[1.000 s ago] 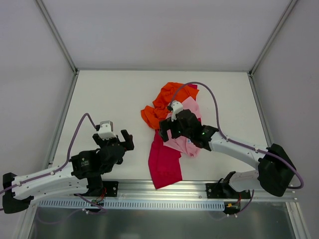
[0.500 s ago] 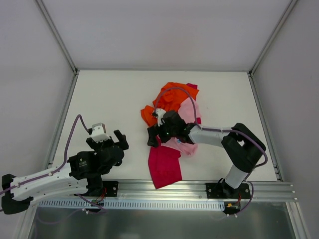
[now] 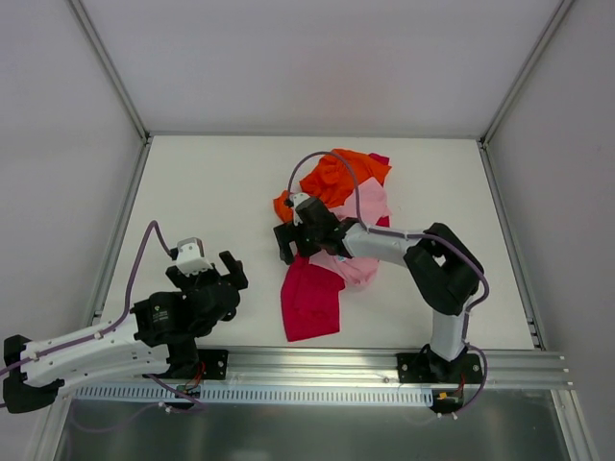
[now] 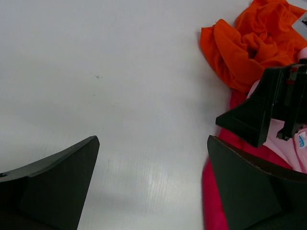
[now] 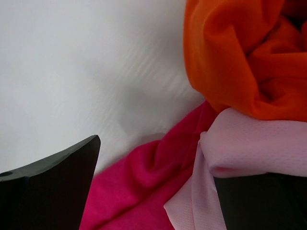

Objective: Fold and stack the t-shirts

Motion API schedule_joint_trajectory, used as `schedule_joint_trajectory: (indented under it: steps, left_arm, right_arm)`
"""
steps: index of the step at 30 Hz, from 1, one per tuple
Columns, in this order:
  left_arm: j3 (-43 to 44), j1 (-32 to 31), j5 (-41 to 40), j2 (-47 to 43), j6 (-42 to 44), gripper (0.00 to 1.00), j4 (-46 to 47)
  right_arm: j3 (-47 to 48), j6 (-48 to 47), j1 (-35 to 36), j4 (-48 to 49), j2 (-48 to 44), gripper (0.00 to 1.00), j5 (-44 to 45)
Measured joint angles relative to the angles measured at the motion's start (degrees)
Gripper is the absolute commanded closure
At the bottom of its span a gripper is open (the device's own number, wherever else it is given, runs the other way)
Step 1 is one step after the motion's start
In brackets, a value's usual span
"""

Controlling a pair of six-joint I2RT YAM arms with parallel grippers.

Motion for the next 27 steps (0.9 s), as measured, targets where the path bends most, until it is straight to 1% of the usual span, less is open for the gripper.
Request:
schedule_joint_trajectory:
  steps: [5,12,17,22,27]
  left_arm:
    - [0.0,0.0,0.0,-0.1,0.0,0.01,0.0]
    - [0.0,0.0,0.0,-0.2,0.0,0.01,0.0]
    - [0.0,0.0,0.0,-1.2,0.0,0.01,0.0]
    - [0.0,0.0,0.0,-1.9,0.0,0.01,-0.1]
    - [0.0,0.0,0.1,-1.9,0.0,0.01,0.0]
  right_arm:
    - [5.2,0.6,-3.3,-8.2,1.7,0.0,9.6]
    - [13.2,2.2,-15.4,-21.0,3.6,0.0,22.2]
    - [16.6,2.6,-22.8,-27.9,4.3,0.0,28.6]
    - [18.1,3.1,-26.8,-32.9,4.4,0.0,35.0]
    - [18.1,3.9,-27.8,-36.4,4.4,0.0,41.4]
